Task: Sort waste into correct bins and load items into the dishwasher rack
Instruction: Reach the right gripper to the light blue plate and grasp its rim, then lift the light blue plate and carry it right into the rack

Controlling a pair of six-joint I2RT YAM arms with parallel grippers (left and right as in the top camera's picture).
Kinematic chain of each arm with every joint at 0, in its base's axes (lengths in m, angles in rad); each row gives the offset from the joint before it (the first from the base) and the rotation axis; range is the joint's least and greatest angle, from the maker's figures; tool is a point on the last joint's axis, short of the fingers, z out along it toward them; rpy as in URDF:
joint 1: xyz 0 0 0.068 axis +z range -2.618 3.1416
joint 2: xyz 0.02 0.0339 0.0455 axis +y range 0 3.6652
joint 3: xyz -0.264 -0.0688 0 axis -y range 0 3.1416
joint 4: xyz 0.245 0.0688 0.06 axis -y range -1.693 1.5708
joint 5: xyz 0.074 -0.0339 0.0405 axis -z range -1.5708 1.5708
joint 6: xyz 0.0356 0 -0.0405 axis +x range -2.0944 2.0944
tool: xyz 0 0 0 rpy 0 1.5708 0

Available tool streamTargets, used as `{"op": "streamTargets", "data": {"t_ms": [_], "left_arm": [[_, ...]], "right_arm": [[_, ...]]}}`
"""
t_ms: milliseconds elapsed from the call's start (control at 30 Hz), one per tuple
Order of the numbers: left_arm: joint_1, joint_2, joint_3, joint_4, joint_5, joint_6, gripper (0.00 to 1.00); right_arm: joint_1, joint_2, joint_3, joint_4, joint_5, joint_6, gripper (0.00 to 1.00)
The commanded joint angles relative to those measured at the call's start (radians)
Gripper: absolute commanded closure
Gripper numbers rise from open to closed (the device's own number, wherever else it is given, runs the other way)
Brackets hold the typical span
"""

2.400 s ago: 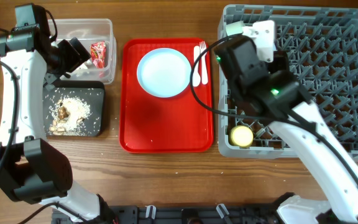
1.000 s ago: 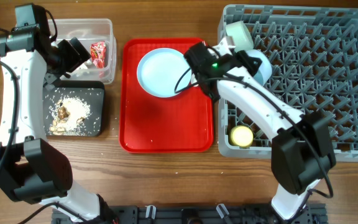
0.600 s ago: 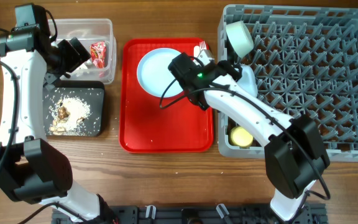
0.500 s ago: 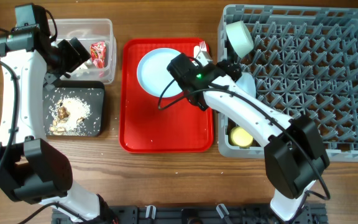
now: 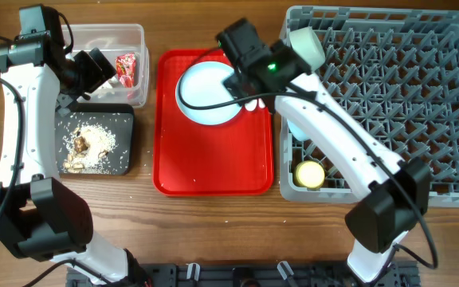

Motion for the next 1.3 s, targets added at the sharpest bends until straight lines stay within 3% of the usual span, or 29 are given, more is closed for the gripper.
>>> {"op": "streamTargets", "data": {"t_ms": [0, 67, 200, 233, 267, 333, 400, 700, 867, 1267], "left_arm": [[0.0, -0.016, 0.014, 0.003, -0.01, -0.009, 0.0], [0.0, -0.016, 0.014, 0.003, -0.01, -0.009, 0.0], [0.0, -0.016, 0.014, 0.003, -0.01, -0.009, 0.0], [0.0, -0.016, 0.014, 0.003, -0.01, -0.009, 0.0], [0.0, -0.016, 0.014, 0.003, -0.01, -0.009, 0.0], [0.0, -0.016, 0.014, 0.003, -0.01, -0.009, 0.0], [0.0, -0.016, 0.014, 0.003, -0.01, -0.009, 0.0], [0.0, -0.016, 0.014, 0.003, -0.01, -0.009, 0.0], [0.0, -0.016, 0.014, 0.003, -0.01, -0.009, 0.0], [0.0, -0.016, 0.014, 0.003, -0.01, -0.009, 0.0]], "right_arm": [[0.004, -0.015, 0.013, 0.058, -0.509, 0.029, 0.0], [0.004, -0.003, -0.012, 0.121, -0.556, 0.106, 0.06], [0.004, 0.034, -0.101, 0.197, -0.444, 0.493, 0.15], [0.004, 0.053, -0.152, 0.182, -0.333, 0.783, 0.68], [0.004, 0.077, -0.201, 0.202, -0.307, 0.917, 0.64], [0.004, 0.093, -0.227, 0.225, -0.312, 0.977, 0.59], [0.004, 0.101, -0.267, 0.278, -0.33, 1.012, 0.45], [0.005, 0.15, -0.356, 0.383, -0.33, 1.075, 0.39], [0.005, 0.187, -0.356, 0.441, -0.33, 1.086, 0.41], [0.006, 0.259, -0.356, 0.41, -0.5, 1.108, 0.63]]}}
